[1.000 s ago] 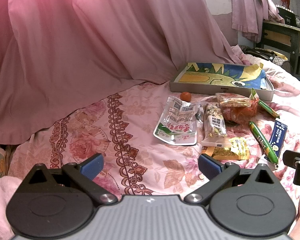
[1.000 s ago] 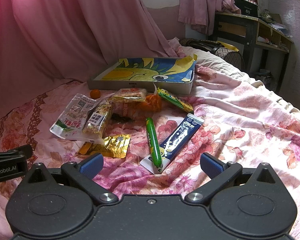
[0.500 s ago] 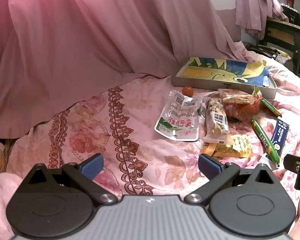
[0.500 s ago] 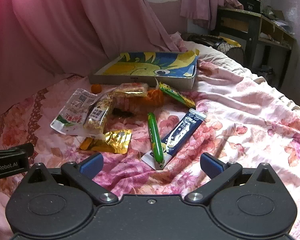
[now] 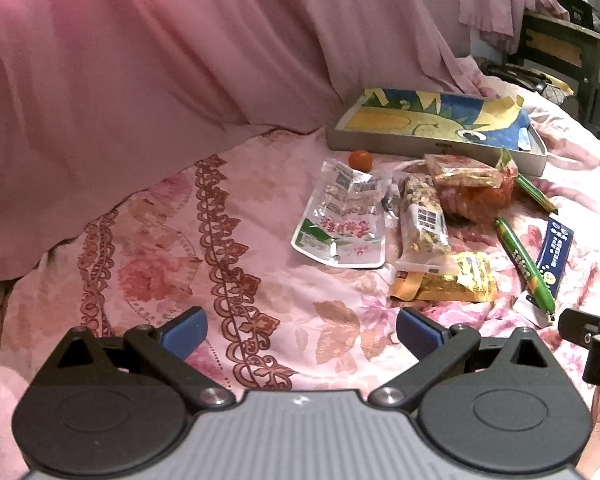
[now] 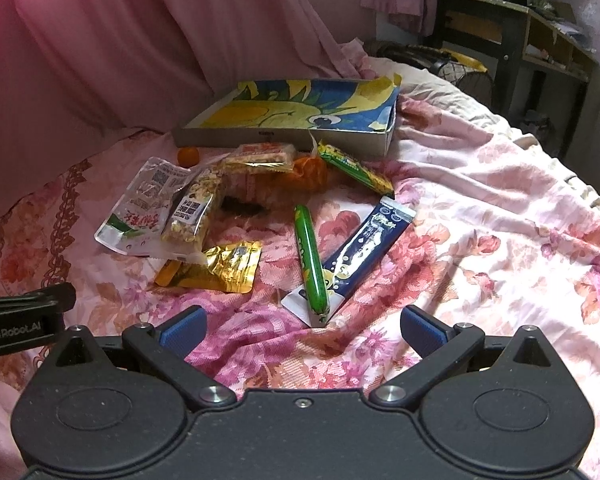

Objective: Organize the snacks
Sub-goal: 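Grasp the clear nut-bar bag with the left tool while the right tool grasps the green sausage stick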

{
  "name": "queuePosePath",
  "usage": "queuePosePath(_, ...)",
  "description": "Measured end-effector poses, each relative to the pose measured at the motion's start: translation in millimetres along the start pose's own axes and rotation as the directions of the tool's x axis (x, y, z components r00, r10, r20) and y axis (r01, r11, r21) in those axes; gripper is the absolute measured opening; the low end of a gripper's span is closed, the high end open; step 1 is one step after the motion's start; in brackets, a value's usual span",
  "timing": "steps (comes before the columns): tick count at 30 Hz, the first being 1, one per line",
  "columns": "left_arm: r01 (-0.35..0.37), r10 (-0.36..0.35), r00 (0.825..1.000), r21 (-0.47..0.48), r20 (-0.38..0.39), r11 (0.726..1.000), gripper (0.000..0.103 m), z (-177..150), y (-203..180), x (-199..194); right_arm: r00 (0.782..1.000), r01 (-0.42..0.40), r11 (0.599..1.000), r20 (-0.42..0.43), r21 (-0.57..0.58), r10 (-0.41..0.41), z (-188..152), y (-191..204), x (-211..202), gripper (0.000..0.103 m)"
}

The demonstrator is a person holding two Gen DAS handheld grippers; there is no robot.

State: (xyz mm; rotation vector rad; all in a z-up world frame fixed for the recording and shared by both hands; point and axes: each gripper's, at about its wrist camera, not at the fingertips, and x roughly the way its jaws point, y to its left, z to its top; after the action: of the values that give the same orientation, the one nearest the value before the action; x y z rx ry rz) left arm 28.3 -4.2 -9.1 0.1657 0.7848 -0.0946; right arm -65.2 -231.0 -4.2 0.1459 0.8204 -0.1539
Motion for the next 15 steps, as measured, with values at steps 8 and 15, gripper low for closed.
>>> queuePosePath(8, 0.087, -0.086, 0.995, 0.015, -0.051, 0.996, 0.103, 23, 4, 21, 0.992, -0.124, 0.990, 0.016, 0.059, 0.123, 15, -19, 4, 0.102)
queuePosePath(15, 0.169, -0.168, 0.985, 0.040, -0.037, 0.985, 0.103, 55, 4, 49, 0.985, -0.166, 0.986, 0.037, 0.002, 0.166, 45, -27, 17, 0.102)
